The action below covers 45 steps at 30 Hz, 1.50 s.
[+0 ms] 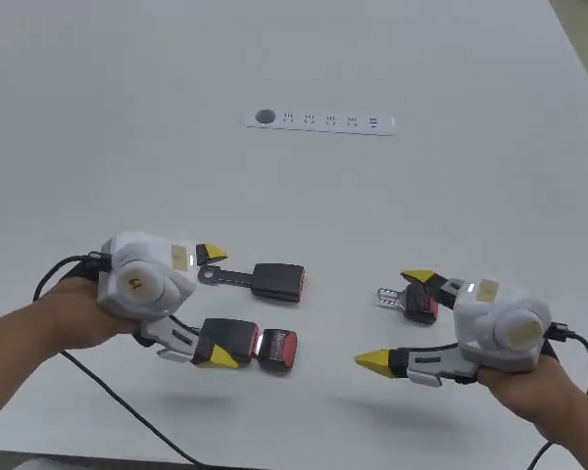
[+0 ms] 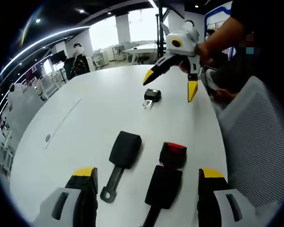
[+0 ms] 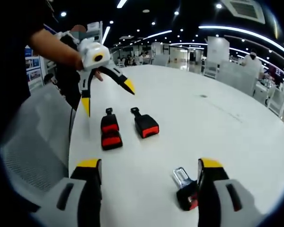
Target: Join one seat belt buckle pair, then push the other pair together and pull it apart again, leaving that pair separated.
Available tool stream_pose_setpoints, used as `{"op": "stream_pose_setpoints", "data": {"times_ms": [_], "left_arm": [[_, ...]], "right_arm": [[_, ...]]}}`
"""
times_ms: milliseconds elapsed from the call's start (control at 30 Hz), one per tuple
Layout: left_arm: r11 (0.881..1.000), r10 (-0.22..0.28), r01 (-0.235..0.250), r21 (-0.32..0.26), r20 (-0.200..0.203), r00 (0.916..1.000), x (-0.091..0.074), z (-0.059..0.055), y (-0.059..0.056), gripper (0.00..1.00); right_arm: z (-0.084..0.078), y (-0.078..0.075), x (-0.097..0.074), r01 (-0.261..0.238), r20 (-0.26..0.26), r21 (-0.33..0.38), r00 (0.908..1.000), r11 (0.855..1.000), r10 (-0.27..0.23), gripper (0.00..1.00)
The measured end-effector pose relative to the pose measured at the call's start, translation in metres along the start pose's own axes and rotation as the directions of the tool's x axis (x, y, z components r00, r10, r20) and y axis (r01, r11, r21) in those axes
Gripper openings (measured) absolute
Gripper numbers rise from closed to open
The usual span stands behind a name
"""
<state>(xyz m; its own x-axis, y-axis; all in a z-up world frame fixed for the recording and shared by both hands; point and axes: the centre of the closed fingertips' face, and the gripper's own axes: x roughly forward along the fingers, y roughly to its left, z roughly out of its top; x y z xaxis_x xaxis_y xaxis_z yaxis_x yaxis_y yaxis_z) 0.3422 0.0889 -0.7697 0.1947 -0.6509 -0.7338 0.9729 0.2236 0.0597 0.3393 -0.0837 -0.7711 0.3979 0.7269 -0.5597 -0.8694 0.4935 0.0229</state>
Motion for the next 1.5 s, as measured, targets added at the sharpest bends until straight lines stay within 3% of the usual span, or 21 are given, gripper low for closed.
{"op": "stream_pose_setpoints", "data": {"times_ms": [167, 300, 433, 633, 767, 1033, 1067, 1100, 1200, 1233, 1267, 1300, 1333, 1500], "left_arm": [[1.0, 0.011, -0.011, 0.017, 0.013, 0.9999, 0.004, 0.012, 0.019, 0.91], [1.0, 0.006, -0.007, 0.012, 0.031, 0.9995, 0.011, 0.022, 0.032, 0.91], [1.0, -0.003, 0.003, 0.01, 0.024, 0.9997, 0.021, 0.021, 0.04, 0.91], [0.999, -0.038, 0.038, 0.014, -0.003, 0.9993, 0.036, 0.013, 0.043, 0.89], [0.998, -0.057, 0.057, 0.013, -0.038, 0.9977, 0.049, 0.003, 0.047, 0.85], [0.992, -0.122, 0.123, 0.017, -0.063, 0.9905, 0.076, -0.004, 0.048, 0.73], [0.991, -0.13, 0.133, 0.033, -0.071, 0.989, 0.079, -0.005, 0.047, 0.72], [0.984, -0.148, 0.157, 0.088, -0.101, 0.9838, 0.081, -0.009, 0.045, 0.71], [0.986, -0.157, 0.16, 0.036, -0.08, 0.9844, 0.088, -0.009, 0.045, 0.69], [0.983, -0.17, 0.175, 0.054, -0.09, 0.9814, 0.089, -0.011, 0.043, 0.68], [0.981, -0.174, 0.181, 0.066, -0.092, 0.9803, 0.09, -0.012, 0.041, 0.67], [0.982, -0.164, 0.171, 0.078, -0.087, 0.9826, 0.09, -0.012, 0.043, 0.68], [0.983, -0.164, 0.17, 0.072, -0.083, 0.9831, 0.09, -0.013, 0.044, 0.67], [0.984, -0.161, 0.165, 0.064, -0.052, 0.9855, 0.091, -0.011, 0.048, 0.6]], "right_arm": [[-0.009, -0.022, -0.01, 0.009, -0.015, -0.001, 0.9998, 1.0, -0.009, 0.85], [-0.028, -0.041, -0.015, 0.014, -0.059, 0.01, 0.9982, 1.0, -0.013, 0.83], [-0.042, -0.054, -0.018, 0.003, -0.09, 0.015, 0.9959, 1.0, -0.002, 0.82], [-0.061, -0.068, -0.016, -0.035, -0.125, 0.03, 0.9914, 0.999, 0.039, 0.81], [-0.067, -0.07, -0.012, -0.066, -0.137, 0.037, 0.9881, 0.997, 0.07, 0.78], [-0.071, -0.07, -0.002, -0.149, -0.149, 0.032, 0.9772, 0.988, 0.152, 0.75], [-0.071, -0.068, -0.002, -0.156, -0.15, 0.033, 0.9758, 0.987, 0.159, 0.74], [-0.071, -0.067, -0.001, -0.165, -0.158, 0.031, 0.973, 0.986, 0.168, 0.73], [-0.073, -0.058, 0.0, -0.209, -0.18, -0.001, 0.962, 0.978, 0.205, 0.64], [-0.079, -0.057, 0.001, -0.209, -0.205, -0.003, 0.9571, 0.978, 0.204, 0.63], [-0.07, -0.06, 0.005, -0.222, -0.156, -0.078, 0.9656, 0.972, 0.208, 0.62], [-0.074, -0.057, 0.0, -0.206, -0.179, -0.013, 0.9632, 0.978, 0.201, 0.61], [-0.072, -0.056, -0.001, -0.208, -0.171, 0.006, 0.9634, 0.978, 0.206, 0.6], [-0.07, -0.054, -0.005, -0.224, -0.173, -0.014, 0.9605, 0.975, 0.218, 0.5]]}}
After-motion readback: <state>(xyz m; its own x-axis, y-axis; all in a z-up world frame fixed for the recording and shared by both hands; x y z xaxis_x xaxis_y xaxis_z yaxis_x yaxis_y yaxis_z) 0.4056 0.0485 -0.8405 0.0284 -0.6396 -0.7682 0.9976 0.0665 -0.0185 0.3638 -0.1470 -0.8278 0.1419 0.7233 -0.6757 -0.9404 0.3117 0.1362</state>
